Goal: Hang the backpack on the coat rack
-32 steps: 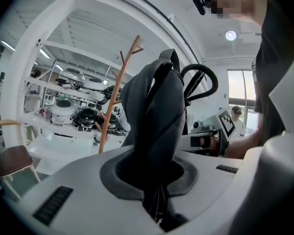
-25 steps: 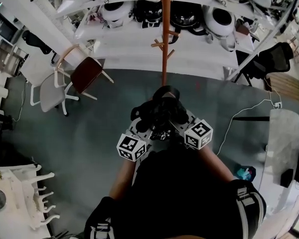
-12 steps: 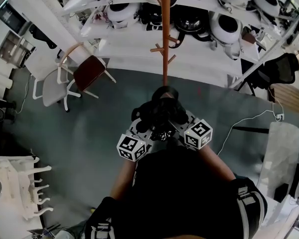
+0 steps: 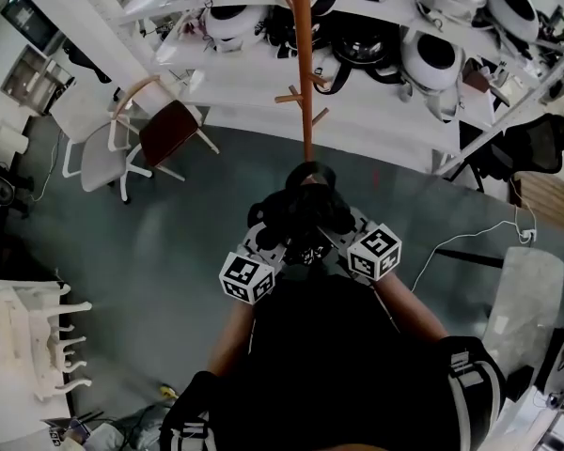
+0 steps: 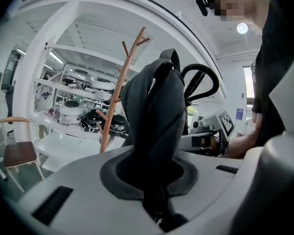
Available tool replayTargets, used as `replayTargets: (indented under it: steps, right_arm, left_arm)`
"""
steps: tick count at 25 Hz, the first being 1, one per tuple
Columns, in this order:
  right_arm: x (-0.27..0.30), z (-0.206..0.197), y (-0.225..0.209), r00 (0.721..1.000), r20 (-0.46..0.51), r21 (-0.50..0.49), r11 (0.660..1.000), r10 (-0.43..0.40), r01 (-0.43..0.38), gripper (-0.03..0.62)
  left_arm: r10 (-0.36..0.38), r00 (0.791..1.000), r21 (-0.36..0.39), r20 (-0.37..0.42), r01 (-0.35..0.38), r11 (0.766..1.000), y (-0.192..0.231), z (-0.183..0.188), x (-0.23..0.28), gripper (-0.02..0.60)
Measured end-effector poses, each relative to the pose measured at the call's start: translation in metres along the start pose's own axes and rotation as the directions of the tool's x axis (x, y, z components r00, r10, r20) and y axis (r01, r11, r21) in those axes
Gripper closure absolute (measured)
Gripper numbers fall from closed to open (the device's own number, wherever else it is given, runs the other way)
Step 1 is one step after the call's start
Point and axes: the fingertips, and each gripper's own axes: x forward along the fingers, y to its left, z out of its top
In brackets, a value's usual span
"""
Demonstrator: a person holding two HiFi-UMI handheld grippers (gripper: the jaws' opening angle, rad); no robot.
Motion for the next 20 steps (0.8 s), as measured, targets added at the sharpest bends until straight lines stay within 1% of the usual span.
replayTargets:
  steps: [5, 9, 20]
  right_arm:
    - [-0.005, -0.003, -0.020, 1.000, -0.008, 0.001, 1.000, -0.001, 0.001, 0.480]
    - [-0.007, 0.002, -0.032, 1.000, -0.007, 0.009, 1.000, -0.005, 0.005, 0.480]
    - [0.005, 0.007, -0.049, 0.999, 0.005, 0.012, 0.999, -0.036, 0.036, 0.480]
  left_arm:
    - [-0.002, 1.000, -0.009, -0.007, 0.002, 1.000, -0.001, -0.004, 0.020, 0.514]
    - [-0.006, 1.000, -0.003, -0.016, 0.006, 1.000, -0.001, -0.001, 0.033, 0.514]
    - [-0.039, 0.999, 0.012, -0.022, 0.039, 0.999, 0.018, 0.005, 0.049, 0.514]
